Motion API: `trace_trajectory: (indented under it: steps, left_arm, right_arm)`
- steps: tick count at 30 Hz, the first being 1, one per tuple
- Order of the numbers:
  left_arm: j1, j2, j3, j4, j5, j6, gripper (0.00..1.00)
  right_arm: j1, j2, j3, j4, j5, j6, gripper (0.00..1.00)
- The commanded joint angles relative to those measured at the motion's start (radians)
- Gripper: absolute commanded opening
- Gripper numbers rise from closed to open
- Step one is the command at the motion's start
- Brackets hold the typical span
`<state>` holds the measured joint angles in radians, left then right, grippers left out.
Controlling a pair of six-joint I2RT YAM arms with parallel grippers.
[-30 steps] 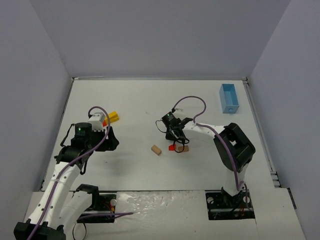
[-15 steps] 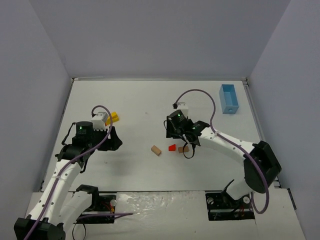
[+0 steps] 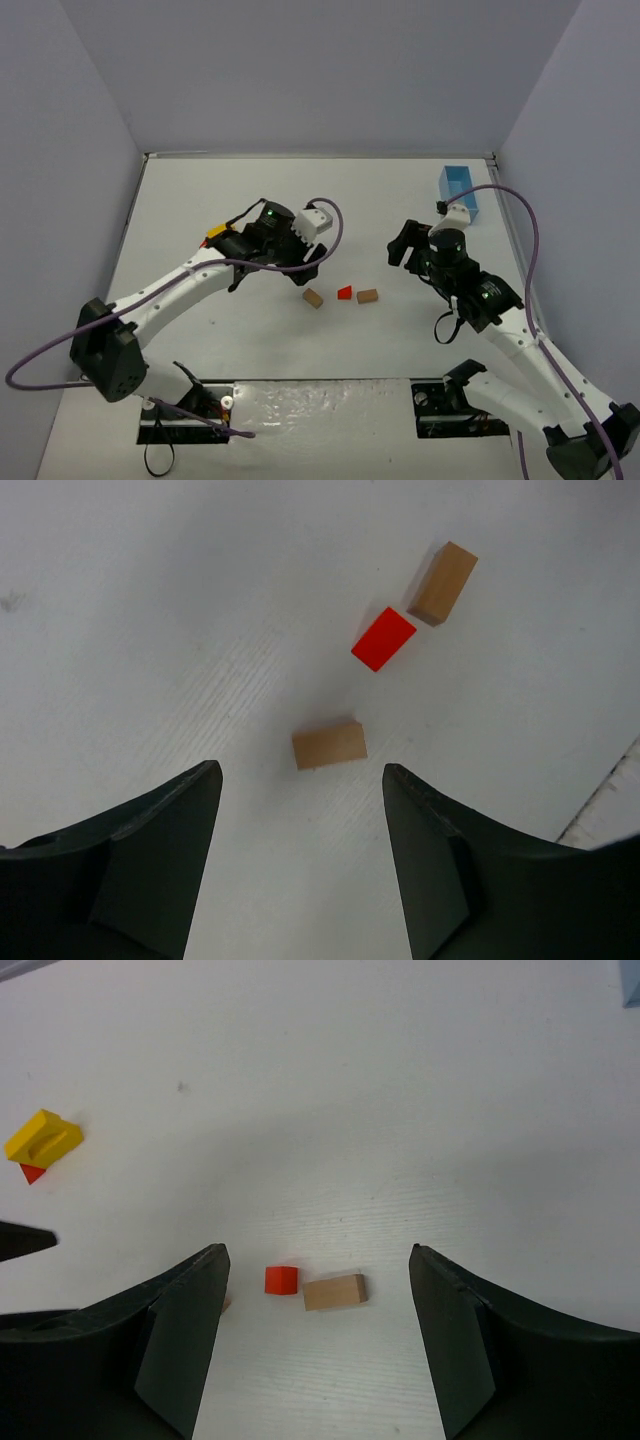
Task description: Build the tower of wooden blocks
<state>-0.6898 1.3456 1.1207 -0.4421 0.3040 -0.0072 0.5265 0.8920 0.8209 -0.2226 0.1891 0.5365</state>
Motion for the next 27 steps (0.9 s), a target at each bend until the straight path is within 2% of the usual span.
trace_trajectory:
  steps: [1, 4, 10, 16, 23, 27]
  left_arm:
    - [-0.054, 0.199, 0.153, 0.048, 0.048, 0.166, 0.62]
    - [-0.085, 0.319, 0.215, 0.052, 0.121, 0.238, 0.63]
    - [-0.123, 0.466, 0.302, 0.054, 0.157, 0.328, 0.63]
    - [-0.142, 0.575, 0.347, 0.057, 0.168, 0.325, 0.63]
    - [-0.149, 0.615, 0.324, 0.136, 0.137, 0.286, 0.62]
    - [-0.148, 0.624, 0.305, 0.191, 0.083, 0.241, 0.55]
  right_arm:
    - [-0.008, -0.074, -0.039, -0.002, 0.046, 0.001, 0.70]
    - [-0.012, -0.103, -0.061, -0.004, 0.054, 0.017, 0.71]
    - [-0.014, -0.158, -0.096, -0.008, 0.068, 0.046, 0.73]
    - [-0.014, -0.182, -0.126, -0.009, 0.051, 0.065, 0.73]
    - [-0.015, -0.186, -0.141, -0.011, 0.042, 0.074, 0.74]
    - [-0.016, -0.178, -0.143, -0.011, 0.042, 0.073, 0.74]
